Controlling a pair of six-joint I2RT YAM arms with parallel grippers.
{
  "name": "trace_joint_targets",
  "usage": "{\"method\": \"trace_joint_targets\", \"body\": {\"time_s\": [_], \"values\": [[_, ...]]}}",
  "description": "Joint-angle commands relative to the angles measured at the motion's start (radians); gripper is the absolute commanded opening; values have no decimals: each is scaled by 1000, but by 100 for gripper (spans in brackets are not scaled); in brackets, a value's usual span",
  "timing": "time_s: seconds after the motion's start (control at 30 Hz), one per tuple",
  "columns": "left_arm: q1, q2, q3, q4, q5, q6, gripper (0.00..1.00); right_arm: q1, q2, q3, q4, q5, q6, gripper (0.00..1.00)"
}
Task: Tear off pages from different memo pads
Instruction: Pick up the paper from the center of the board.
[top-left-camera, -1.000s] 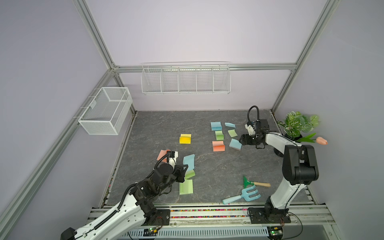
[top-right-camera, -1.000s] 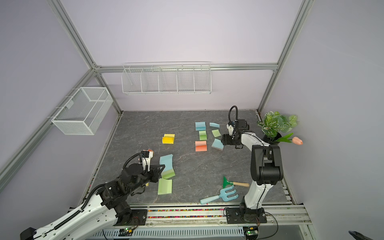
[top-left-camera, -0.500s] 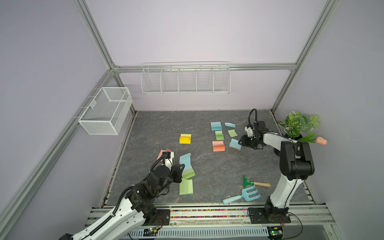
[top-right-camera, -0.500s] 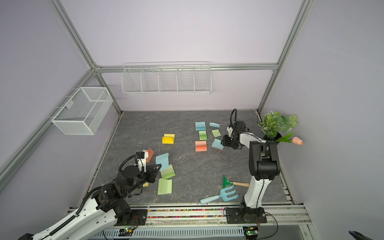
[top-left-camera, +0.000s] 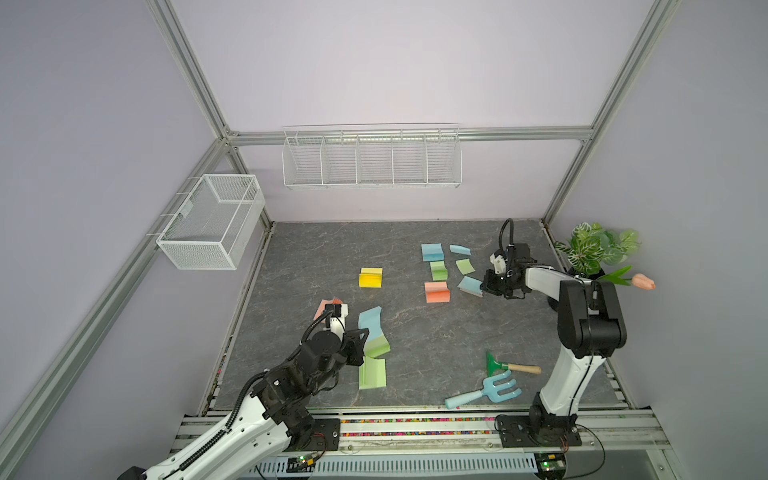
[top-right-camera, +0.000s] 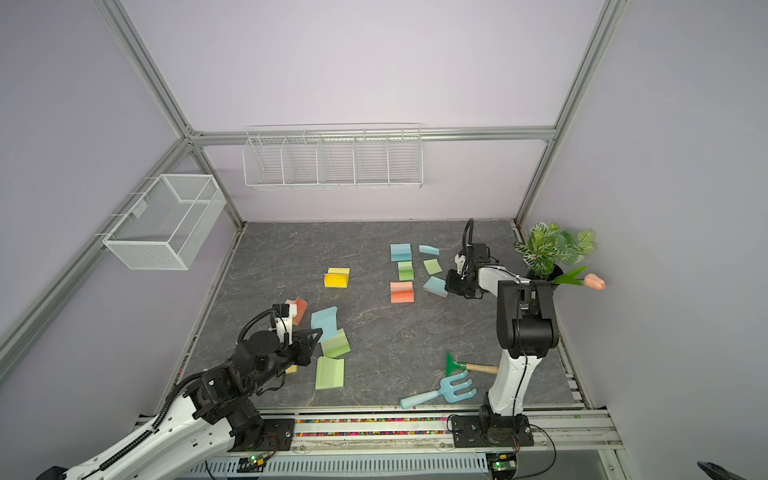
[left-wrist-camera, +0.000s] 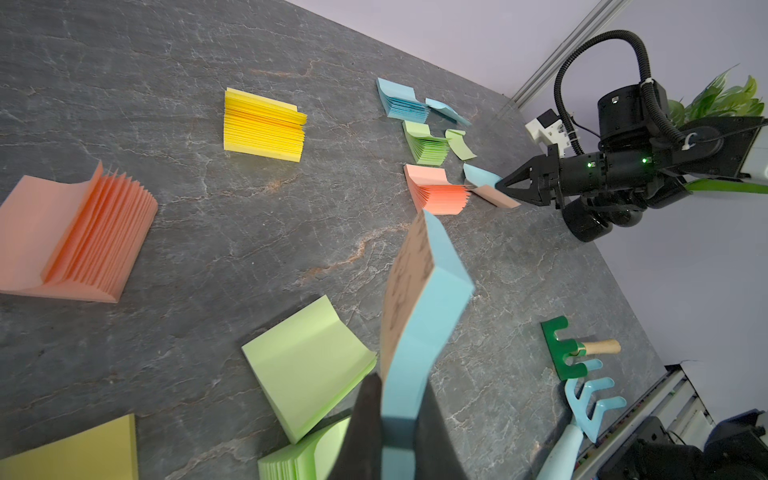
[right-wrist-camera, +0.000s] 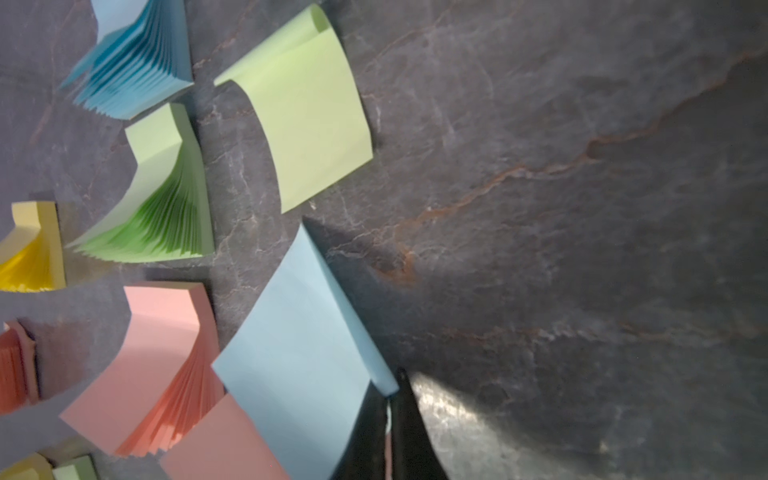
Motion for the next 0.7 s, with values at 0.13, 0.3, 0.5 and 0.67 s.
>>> {"method": "trace_joint_targets", "body": {"time_s": [0.13, 0.3, 0.5, 0.67], "values": [[5, -16, -10, 1, -19, 3, 0, -2, -118, 4, -49, -3, -47, 7], [4, -21, -10, -1, -15, 1, 0, 17, -179, 51, -184, 58, -142, 6], [5, -38, -13, -1, -12, -1, 0, 32, -284, 85, -371, 124, -251, 7], [5, -46, -15, 1, -3, -2, 0, 64, -402, 32, -504, 27, -308, 7]]}}
